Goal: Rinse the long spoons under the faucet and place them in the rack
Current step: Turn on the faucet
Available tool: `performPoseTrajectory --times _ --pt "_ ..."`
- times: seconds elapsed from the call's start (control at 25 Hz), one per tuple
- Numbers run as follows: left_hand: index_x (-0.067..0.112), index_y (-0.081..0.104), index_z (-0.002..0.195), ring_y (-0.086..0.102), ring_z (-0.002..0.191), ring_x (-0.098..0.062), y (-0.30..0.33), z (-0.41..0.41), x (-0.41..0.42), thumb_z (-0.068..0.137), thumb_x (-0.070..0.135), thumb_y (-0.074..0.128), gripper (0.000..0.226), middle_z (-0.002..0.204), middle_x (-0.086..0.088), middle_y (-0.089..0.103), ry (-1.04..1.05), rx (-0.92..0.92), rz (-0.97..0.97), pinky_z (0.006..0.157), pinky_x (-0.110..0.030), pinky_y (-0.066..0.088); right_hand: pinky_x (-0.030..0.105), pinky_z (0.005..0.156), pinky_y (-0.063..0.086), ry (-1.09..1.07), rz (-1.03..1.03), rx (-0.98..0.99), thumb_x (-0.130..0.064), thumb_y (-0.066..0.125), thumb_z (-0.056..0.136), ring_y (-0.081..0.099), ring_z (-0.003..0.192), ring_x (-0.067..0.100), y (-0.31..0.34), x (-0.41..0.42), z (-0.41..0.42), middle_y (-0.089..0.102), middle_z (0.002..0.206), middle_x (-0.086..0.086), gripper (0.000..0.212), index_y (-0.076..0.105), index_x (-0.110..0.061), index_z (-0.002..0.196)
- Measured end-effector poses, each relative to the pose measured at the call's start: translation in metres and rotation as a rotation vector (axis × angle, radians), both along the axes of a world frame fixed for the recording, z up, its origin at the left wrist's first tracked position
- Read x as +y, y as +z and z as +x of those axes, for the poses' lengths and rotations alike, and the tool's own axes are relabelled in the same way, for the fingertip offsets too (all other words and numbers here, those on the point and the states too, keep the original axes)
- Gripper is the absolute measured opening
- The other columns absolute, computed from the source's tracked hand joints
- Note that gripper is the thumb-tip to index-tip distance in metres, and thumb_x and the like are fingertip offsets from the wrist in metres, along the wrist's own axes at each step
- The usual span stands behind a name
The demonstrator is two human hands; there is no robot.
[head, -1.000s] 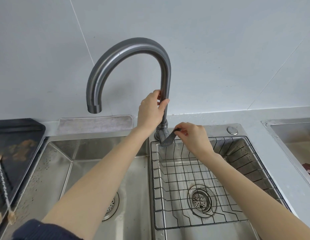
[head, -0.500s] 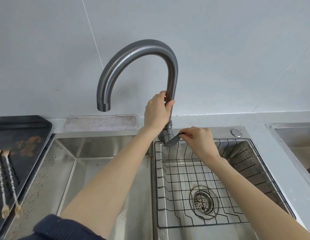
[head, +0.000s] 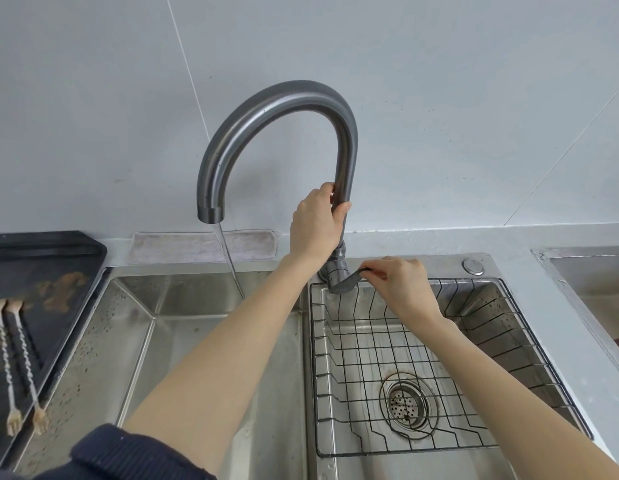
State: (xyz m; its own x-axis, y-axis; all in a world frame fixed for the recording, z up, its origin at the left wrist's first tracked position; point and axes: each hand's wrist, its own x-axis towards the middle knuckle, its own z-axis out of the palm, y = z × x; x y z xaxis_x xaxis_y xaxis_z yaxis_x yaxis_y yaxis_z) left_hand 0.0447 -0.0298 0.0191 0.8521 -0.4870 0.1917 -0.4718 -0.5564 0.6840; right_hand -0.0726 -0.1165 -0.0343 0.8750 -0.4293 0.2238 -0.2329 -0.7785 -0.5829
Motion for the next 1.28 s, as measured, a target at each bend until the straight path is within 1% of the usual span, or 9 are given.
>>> performPoseTrajectory --times 0.32,0.52,0.64,0.76,0.88,0.96,1.04,1.12,1.28 --pt "0.007 0.052 0.124 0.062 0.103 -0.028 0.002 -0.001 0.000 0.092 0.027 0.052 0.038 0.115 -0.011 0.065 0.005 0.007 0.001 0.089 -0.041 0.050 0.042 0.069 0.056 -0.003 -0.002 -0.030 -0.010 0.066 0.081 0.067 0.069 0.029 0.000 0.003 -0.002 0.074 0.077 0.013 0.010 0.074 -0.008 0.087" --pt "0.007 0.052 0.123 0.062 0.103 -0.029 0.002 -0.002 0.000 0.092 0.026 0.053 0.037 0.114 -0.012 0.065 0.011 0.018 0.003 0.090 -0.042 0.050 0.044 0.074 0.056 -0.011 0.014 0.005 -0.011 0.065 0.082 0.068 0.075 0.032 0.001 0.003 -0.002 0.074 0.083 0.013 0.012 0.074 -0.008 0.089" --pt "0.007 0.052 0.124 0.062 0.105 -0.029 0.009 -0.003 0.002 0.092 0.024 0.053 0.036 0.116 -0.012 0.065 -0.012 0.045 0.008 0.092 -0.040 0.049 0.044 0.076 0.056 -0.033 -0.012 0.063 -0.014 0.060 0.086 0.067 0.083 0.031 0.004 0.007 -0.002 0.074 0.092 0.011 0.016 0.071 -0.011 0.097" --pt "0.011 0.047 0.131 0.060 0.112 -0.028 0.014 -0.009 0.012 0.093 0.019 0.049 0.039 0.125 -0.010 0.062 -0.065 0.060 0.047 0.097 -0.040 0.047 0.038 0.077 0.054 -0.045 -0.092 0.154 -0.022 0.054 0.090 0.064 0.095 0.029 0.011 0.011 -0.006 0.070 0.109 0.003 0.027 0.062 -0.017 0.116" --pt "0.015 0.033 0.142 0.048 0.126 -0.028 0.015 -0.022 0.029 0.095 0.023 0.044 0.049 0.139 -0.007 0.051 -0.116 0.023 0.195 0.102 -0.040 0.039 0.037 0.088 0.047 -0.015 -0.142 0.200 -0.026 0.052 0.091 0.057 0.112 0.027 0.017 0.020 -0.009 0.059 0.128 0.000 0.041 0.047 -0.020 0.131" --pt "0.014 0.027 0.145 0.040 0.133 -0.027 0.017 -0.034 0.041 0.096 0.025 0.042 0.053 0.146 -0.006 0.043 -0.164 -0.013 0.293 0.105 -0.037 0.035 0.038 0.105 0.035 0.016 -0.174 0.216 -0.027 0.054 0.090 0.042 0.132 0.023 0.016 0.027 -0.014 0.045 0.143 0.003 0.051 0.038 -0.021 0.137" --pt "0.012 0.024 0.146 0.038 0.135 -0.024 0.019 -0.046 0.054 0.096 0.025 0.041 0.054 0.148 -0.006 0.040 -0.211 -0.052 0.340 0.107 -0.037 0.033 0.039 0.115 0.020 0.023 -0.189 0.226 -0.028 0.054 0.089 0.022 0.143 0.020 0.016 0.036 -0.020 0.030 0.152 0.005 0.058 0.029 -0.022 0.141" --pt "0.012 0.024 0.146 0.037 0.135 -0.022 0.018 -0.058 0.068 0.096 0.026 0.039 0.054 0.148 -0.006 0.039 -0.246 -0.074 0.371 0.108 -0.038 0.032 0.041 0.118 0.011 0.009 -0.203 0.226 -0.031 0.054 0.089 0.013 0.145 0.019 0.017 0.046 -0.029 0.022 0.155 0.005 0.062 0.025 -0.022 0.143" --pt "0.014 0.025 0.146 0.036 0.137 -0.021 0.009 -0.080 0.104 0.097 0.027 0.037 0.052 0.150 -0.003 0.036 -0.286 -0.059 0.423 0.111 -0.040 0.032 0.043 0.119 0.004 -0.012 -0.219 0.301 -0.036 0.050 0.090 0.006 0.146 0.017 0.020 0.074 -0.049 0.015 0.157 0.003 0.065 0.018 -0.025 0.145"
